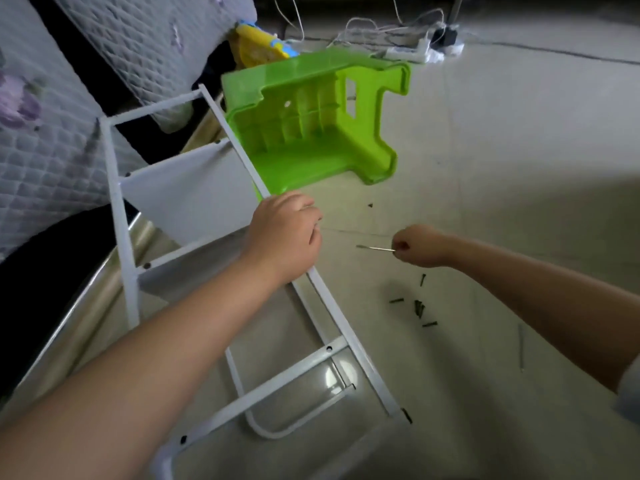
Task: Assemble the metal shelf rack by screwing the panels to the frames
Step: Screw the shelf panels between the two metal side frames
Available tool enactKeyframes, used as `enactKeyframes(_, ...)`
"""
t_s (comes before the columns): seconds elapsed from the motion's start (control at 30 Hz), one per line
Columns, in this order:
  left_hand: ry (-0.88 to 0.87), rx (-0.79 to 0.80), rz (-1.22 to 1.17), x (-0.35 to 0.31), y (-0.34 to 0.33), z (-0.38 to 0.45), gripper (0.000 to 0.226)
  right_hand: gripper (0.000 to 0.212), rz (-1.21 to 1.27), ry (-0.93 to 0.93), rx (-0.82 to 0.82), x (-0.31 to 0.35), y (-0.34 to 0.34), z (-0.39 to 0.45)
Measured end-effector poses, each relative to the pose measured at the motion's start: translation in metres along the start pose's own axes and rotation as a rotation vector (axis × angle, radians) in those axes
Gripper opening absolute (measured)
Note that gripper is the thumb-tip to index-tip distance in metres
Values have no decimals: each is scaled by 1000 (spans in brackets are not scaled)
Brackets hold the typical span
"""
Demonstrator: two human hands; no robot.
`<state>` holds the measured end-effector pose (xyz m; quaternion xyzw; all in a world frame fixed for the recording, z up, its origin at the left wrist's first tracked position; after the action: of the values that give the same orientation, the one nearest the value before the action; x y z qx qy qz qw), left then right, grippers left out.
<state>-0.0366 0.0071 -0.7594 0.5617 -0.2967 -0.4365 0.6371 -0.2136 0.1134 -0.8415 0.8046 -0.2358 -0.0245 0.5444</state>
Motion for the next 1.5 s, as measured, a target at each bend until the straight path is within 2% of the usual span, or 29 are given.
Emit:
enactKeyframes(0.1, -1, 139, 68, -17, -7, 11, 51, 27, 11, -83, 108, -24, -58, -6)
enactKeyframes(0.23, 85, 357, 263, -27, -21, 27, 36, 23, 31, -214, 216, -53, -126, -31)
enactKeyframes(0.33, 115, 445, 339, -38, -32, 35, 33, 14, 154, -318, 119, -75, -153, -52)
enactKeyframes(0.4, 142, 491, 328, -46, -40, 39, 34, 15, 196, -435, 64, -92, -160, -64)
enactKeyframes(0.53, 163, 514, 334, -56, -50, 46, 35, 19, 216, -596, 16, -115, -175, -76)
enactKeyframes(0.67, 196, 509, 320, -58, -51, 46, 34, 16, 211, -589, 54, -115, -187, -77)
enactKeyframes(0.77, 217, 402, 276, -51, -41, 48, 32, 25, 116, -598, 38, -111, -181, -77)
enactKeyframes(0.87, 222, 338, 216, -36, -29, 48, 39, 36, 13, -463, -1, -94, -163, -59)
enactKeyframes(0.93, 225, 307, 167, -26, -21, 46, 48, 35, 68, -315, -23, -73, -150, -39)
enactKeyframes(1.03, 310, 163, 139, -14, -4, 44, 57, 36, 229, -118, 12, -35, -130, -13)
enactKeyframes(1.07, 386, 160, 173, -8, -1, 43, 58, 37, 237, -58, 51, -23, -124, -8)
enactKeyframes(1.13, 630, 267, 199, 6, 2, 42, 80, 36, 196, 36, 116, -2, -117, -2)
enactKeyframes(1.2, 901, 343, 86, 25, -1, 40, 92, 34, 159, 93, 159, 12, -116, 0)
enactKeyframes(1.23, 999, 349, -20, 33, -2, 38, 88, 34, 144, 114, 173, 16, -115, 1)
enactKeyframes(1.27, 1047, 342, -119, 37, -2, 36, 73, 34, 129, 129, 183, 19, -114, 2)
enactKeyframes(1.33, 1017, 323, -181, 39, 0, 33, 20, 33, 110, 144, 191, 22, -108, 1)
enactKeyframes(1.37, 990, 313, -177, 39, 0, 32, 8, 33, 102, 147, 191, 23, -105, 0)
enactKeyframes(1.43, 964, 307, -162, 37, 1, 28, 6, 34, 74, 144, 193, 23, -96, -2)
enactKeyframes(1.5, 987, 314, -147, 38, 1, 24, 20, 34, 40, 139, 198, 23, -90, -5)
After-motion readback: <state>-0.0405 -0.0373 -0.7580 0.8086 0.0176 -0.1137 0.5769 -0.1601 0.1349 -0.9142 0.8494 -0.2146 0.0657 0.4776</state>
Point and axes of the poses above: each hand's wrist, its own z-axis towards the middle knuckle, its own y-axis out of the back of the hand, x = y × z, the point moved 3 cm from there along z, towards the middle knuckle, and after that the axes turned 5 degrees about y, right-handed, at the moved point
